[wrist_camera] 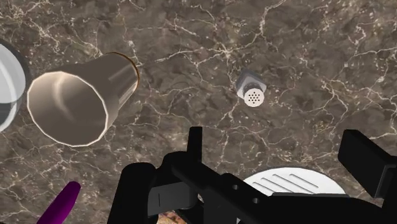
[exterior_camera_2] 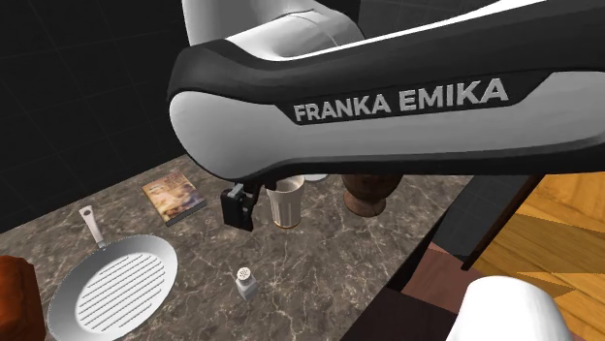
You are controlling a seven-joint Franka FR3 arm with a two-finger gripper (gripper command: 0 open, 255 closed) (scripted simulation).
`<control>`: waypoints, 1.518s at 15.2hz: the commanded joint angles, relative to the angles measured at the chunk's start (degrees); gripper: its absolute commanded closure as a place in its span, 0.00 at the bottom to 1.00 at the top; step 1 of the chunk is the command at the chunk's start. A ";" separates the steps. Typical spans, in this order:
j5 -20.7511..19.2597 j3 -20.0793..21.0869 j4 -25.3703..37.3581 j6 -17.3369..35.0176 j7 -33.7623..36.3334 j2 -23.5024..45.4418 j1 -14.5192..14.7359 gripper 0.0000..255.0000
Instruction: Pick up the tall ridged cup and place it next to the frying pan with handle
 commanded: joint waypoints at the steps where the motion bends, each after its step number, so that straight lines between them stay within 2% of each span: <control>1: -0.79 -1.92 -0.19 2.98 -1.83 2.49 -0.70 0.00; 9: -1.06 -9.66 2.18 15.03 -9.77 16.06 -2.36 0.00; 13: 1.33 -13.22 5.15 20.31 -14.81 24.15 -2.70 0.00; 16: 4.61 -15.39 8.13 23.69 -19.31 30.68 -3.10 0.00; 17: 5.98 -15.93 9.26 24.66 -20.93 32.92 -3.34 0.00; 23: 8.37 -15.87 8.16 29.21 -22.65 36.72 -3.56 0.00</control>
